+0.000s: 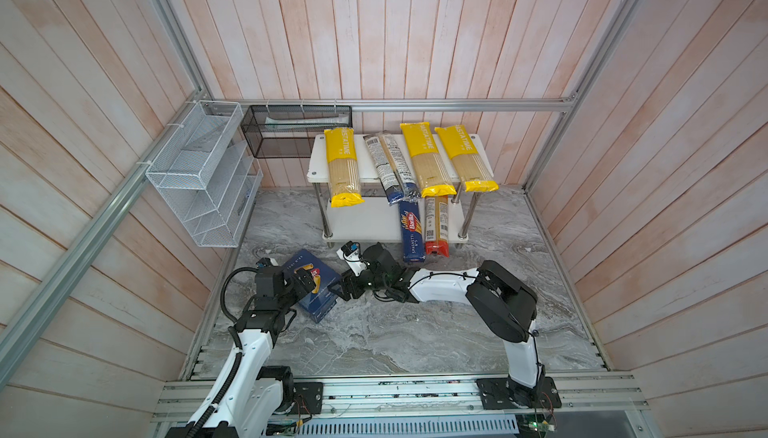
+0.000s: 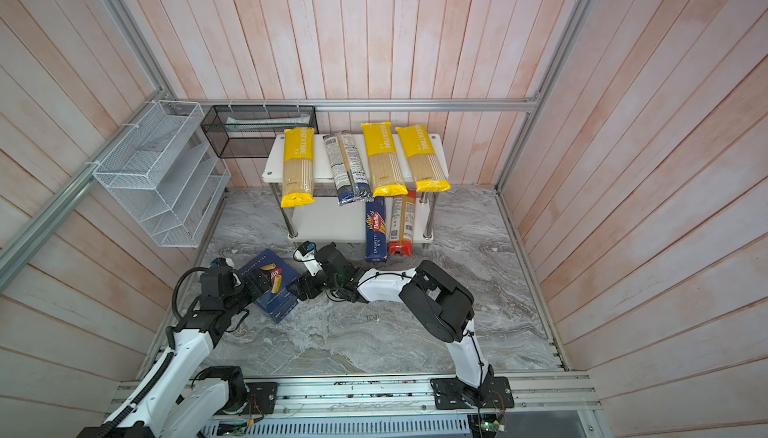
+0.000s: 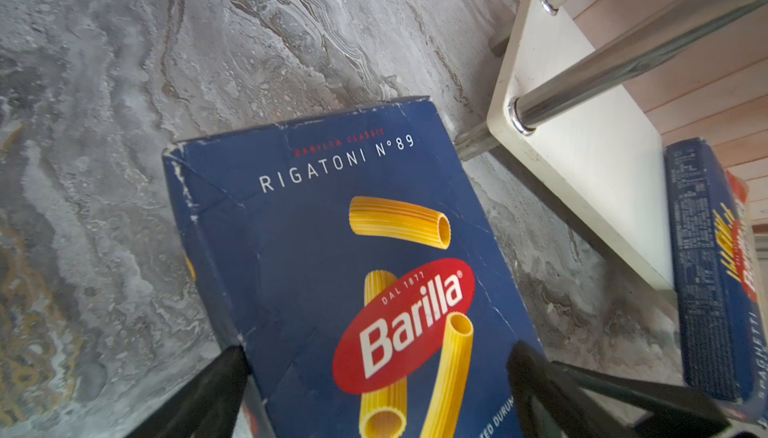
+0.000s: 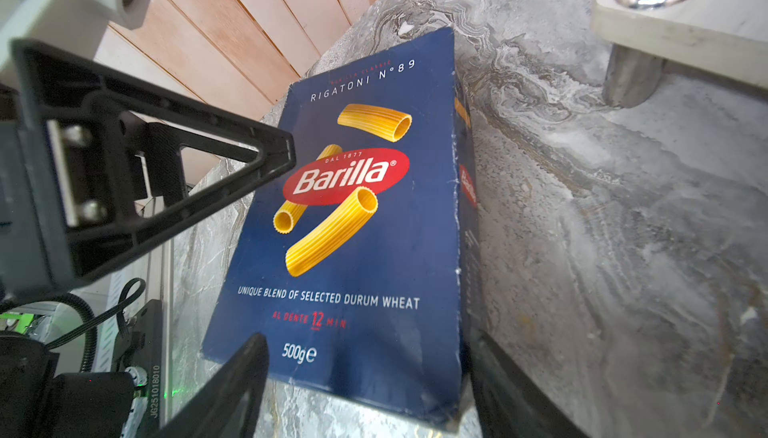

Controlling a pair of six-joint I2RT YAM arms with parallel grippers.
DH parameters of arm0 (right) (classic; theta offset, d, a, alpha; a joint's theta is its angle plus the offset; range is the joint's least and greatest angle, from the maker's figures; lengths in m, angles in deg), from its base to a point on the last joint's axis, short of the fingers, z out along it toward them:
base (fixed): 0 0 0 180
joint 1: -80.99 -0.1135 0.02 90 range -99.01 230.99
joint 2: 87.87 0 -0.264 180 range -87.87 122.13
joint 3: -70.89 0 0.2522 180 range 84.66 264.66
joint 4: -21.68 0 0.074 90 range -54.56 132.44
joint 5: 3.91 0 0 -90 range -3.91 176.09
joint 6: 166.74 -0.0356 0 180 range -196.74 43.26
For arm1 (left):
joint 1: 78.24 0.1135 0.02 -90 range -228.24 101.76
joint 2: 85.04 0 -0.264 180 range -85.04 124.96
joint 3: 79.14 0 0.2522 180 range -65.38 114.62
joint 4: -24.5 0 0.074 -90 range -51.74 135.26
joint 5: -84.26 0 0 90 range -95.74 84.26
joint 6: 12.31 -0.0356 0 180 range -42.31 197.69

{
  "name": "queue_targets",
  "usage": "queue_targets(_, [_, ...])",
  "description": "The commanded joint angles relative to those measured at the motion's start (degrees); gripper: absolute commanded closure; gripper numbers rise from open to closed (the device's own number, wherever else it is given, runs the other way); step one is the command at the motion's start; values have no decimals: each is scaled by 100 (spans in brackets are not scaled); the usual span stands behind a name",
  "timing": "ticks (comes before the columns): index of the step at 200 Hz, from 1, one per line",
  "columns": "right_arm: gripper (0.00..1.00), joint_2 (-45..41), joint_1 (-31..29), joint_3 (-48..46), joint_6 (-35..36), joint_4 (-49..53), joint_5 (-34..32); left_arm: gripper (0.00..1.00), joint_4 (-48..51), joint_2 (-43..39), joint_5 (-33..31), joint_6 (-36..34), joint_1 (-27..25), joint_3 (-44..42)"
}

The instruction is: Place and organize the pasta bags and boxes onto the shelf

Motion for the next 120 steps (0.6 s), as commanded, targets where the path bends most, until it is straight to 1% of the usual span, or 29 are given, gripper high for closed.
queue_targets(1, [23, -206, -113, -291, 13, -39, 263, 0, -260, 25, 693, 149, -240, -103])
queue_targets(20, [23, -481, -200, -725, -113, -220, 175, 0, -302, -22, 639, 183, -550, -121])
queue_targets(39, [23, -625, -278, -1034, -285, -333, 242, 0, -360, 4, 647, 184, -730, -103])
queue_targets(79, [23, -971, -759, -1385, -403, -233, 107, 0, -538, 96, 966, 94, -789, -70])
queue_targets(105, [23, -1249, -1214, -1519, -457, -128, -5, 0, -362, 149, 1059, -53, -818, 56])
queue_targets(120, [23, -1394, -1487, -1598, -448, -109, -99, 0, -218, 169, 996, -197, -818, 161])
